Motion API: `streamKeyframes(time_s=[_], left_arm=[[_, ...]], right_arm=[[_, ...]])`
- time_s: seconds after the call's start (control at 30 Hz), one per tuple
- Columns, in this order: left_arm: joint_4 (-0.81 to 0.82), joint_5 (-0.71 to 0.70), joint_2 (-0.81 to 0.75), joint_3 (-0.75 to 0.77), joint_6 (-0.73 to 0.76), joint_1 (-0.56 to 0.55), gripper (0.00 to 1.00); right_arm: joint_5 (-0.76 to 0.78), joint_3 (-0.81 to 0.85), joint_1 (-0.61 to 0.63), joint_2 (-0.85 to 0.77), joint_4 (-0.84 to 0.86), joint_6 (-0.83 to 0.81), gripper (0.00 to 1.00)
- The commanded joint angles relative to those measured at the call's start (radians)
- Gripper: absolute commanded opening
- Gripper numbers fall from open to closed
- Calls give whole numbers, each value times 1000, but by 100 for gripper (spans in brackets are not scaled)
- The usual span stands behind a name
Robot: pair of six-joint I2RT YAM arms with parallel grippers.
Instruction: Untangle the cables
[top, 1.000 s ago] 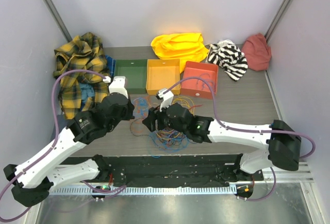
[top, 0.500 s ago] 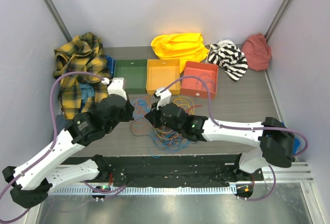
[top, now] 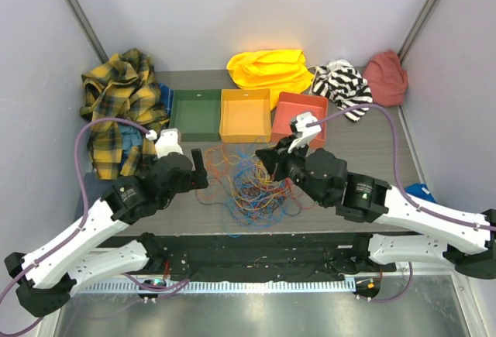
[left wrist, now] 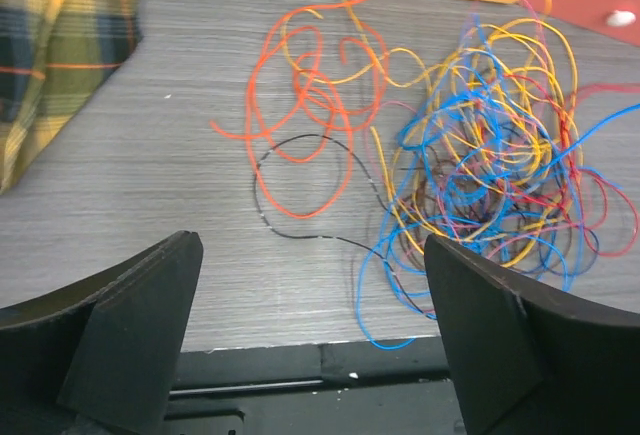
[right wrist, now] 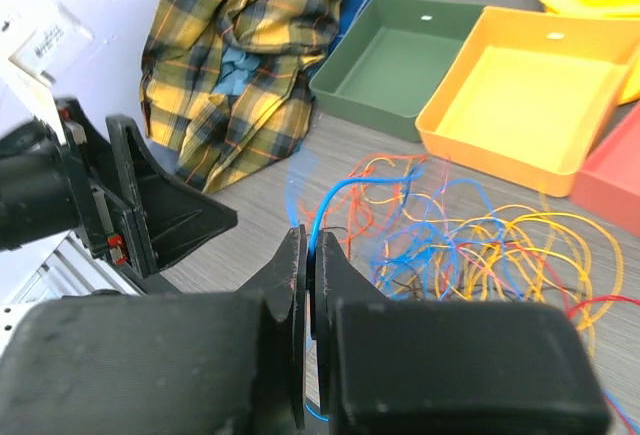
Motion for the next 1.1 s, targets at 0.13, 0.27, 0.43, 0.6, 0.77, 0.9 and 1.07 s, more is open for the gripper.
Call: streamKeyframes(time_s=[0.13,0.27,0.43,0.6,0.77,0.9,1.07], left_arm=[[61,-52,-76,-39,-47,-2,100],[267,43,-153,-132,5,-2,100],[754,148,-254,-349,42,0,100],[958,204,-132,-452,103,0,100],[1119,198,-6,-430,191,-23,100],[1159,207,98,-369,254,-29,100],[1161,190,213,-303,310,-29,81]], right_arm=[[35,134,12,-46,-135,-39,1],[-26,241,12,-28,-144,-62,1],[-91,360,12,15,-164,-65,1],[-135,409,12,35,-164,-46,1],[-166,433,12,41,-167,-35,1],[-188,441,12,37,-166,-24,1],[-191,435,12,15,-167,-9,1]])
